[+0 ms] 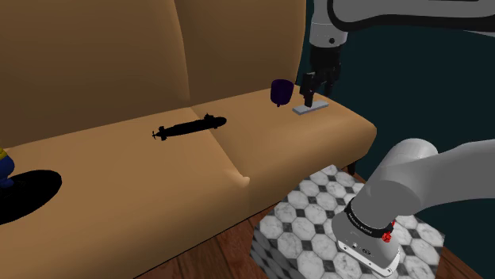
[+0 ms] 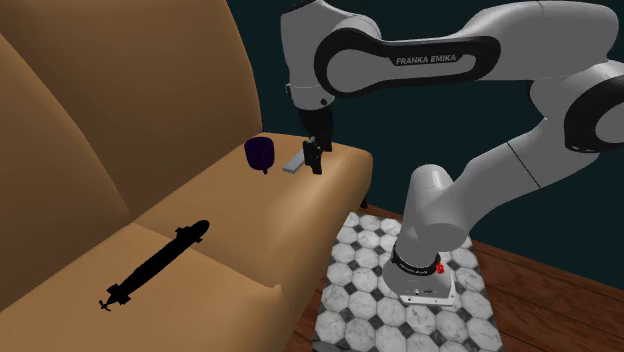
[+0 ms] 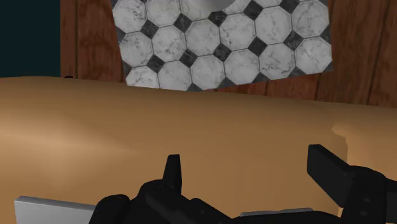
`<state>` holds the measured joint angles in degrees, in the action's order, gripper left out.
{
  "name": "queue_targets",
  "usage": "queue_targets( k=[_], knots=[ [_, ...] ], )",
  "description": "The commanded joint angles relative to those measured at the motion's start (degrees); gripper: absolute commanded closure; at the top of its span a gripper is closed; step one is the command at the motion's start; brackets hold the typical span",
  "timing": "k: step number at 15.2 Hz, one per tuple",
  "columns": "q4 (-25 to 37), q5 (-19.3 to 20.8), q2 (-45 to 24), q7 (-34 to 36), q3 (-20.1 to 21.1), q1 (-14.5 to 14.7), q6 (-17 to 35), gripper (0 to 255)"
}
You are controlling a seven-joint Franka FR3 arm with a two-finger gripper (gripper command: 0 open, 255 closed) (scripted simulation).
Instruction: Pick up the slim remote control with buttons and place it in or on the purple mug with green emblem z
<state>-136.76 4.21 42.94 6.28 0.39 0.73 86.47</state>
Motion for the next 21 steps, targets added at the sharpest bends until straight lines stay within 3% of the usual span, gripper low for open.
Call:
queue_targets(
  k=[1, 11, 16, 21],
  knots=[
    [0.0, 0.0, 0.0, 0.0, 0.0, 0.0, 0.0, 0],
    [-6.1, 12.2, 0.0, -30.6, -17.4, 0.8, 9.3, 0],
    [-4.8, 16.6, -5.7, -45.8, -26.7, 2.4, 15.8, 0],
    [-0.9, 17.6, -14.6, -61.3, -36.3, 5.8, 22.8, 0]
  ],
)
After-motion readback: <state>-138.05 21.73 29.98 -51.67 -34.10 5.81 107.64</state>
